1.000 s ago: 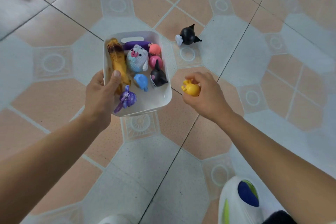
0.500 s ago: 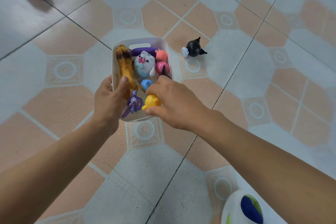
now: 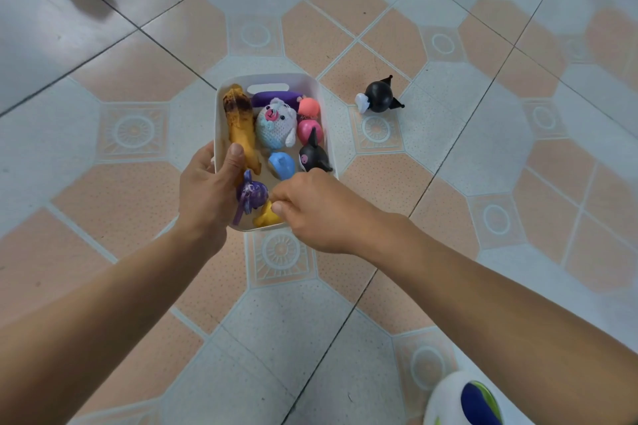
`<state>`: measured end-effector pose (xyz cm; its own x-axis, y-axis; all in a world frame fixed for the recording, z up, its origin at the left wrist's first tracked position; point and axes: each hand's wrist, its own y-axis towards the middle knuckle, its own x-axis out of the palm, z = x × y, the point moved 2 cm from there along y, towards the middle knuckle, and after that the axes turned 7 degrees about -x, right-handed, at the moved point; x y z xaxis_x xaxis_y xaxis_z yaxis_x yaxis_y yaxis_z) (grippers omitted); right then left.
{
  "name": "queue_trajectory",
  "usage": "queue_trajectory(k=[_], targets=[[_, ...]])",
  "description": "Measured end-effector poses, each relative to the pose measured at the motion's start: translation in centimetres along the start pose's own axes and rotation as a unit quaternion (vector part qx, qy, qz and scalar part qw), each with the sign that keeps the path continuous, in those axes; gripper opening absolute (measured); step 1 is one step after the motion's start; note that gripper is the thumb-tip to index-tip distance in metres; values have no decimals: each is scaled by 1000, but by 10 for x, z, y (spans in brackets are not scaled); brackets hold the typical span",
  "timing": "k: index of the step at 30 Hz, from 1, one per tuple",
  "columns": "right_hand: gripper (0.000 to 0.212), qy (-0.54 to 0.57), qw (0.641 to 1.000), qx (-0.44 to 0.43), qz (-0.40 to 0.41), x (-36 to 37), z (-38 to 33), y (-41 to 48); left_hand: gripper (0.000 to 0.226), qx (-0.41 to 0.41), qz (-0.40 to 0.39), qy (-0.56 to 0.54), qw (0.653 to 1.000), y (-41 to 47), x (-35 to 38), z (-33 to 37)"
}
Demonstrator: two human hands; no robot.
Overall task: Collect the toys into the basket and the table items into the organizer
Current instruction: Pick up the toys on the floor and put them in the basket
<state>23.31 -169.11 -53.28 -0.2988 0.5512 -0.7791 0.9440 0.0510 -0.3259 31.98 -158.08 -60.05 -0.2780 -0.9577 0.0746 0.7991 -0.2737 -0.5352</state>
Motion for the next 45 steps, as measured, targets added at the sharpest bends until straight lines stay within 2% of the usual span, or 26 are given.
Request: queue_trajectory(k=[3,8,12,14,19,23,28,32,36,41,43,45], targets=[[22,-26,999,-21,37,-1,2,2,25,-5,8,-11,1000,1,-1,1],[25,-20,981,-67,179,-24,12,7,31,-7,16,-13,1000,8,-2,5],[21,24,955,-29,293,-54,45,11,33,-5,18,-7,1000,16,2,8],[21,21,942,27,333,-64,76,18,34,-8,17,-9,1000,21,6,8],[22,-14,930,210,302,-70,170,49,36,-13,18,-11,1000,34,16,7],[48,-42,906,346,239,-73,204,74,37,-15,23,2,1000,44,23,4],[60,-23,896,395,202,-68,224,97,35,-20,36,2,999,52,28,1],[67,92,871,418,240,-67,234,100,29,-14,47,4,999,56,27,0],[55,177,887,344,251,-69,221,89,35,-14,50,-1,999,57,24,0],[66,216,910,181,303,-90,150,63,37,-15,49,-10,999,52,17,4],[61,199,930,127,283,-97,114,51,37,-15,53,-14,998,49,11,7],[55,182,954,77,227,-96,80,42,37,-16,56,-17,998,48,6,10]])
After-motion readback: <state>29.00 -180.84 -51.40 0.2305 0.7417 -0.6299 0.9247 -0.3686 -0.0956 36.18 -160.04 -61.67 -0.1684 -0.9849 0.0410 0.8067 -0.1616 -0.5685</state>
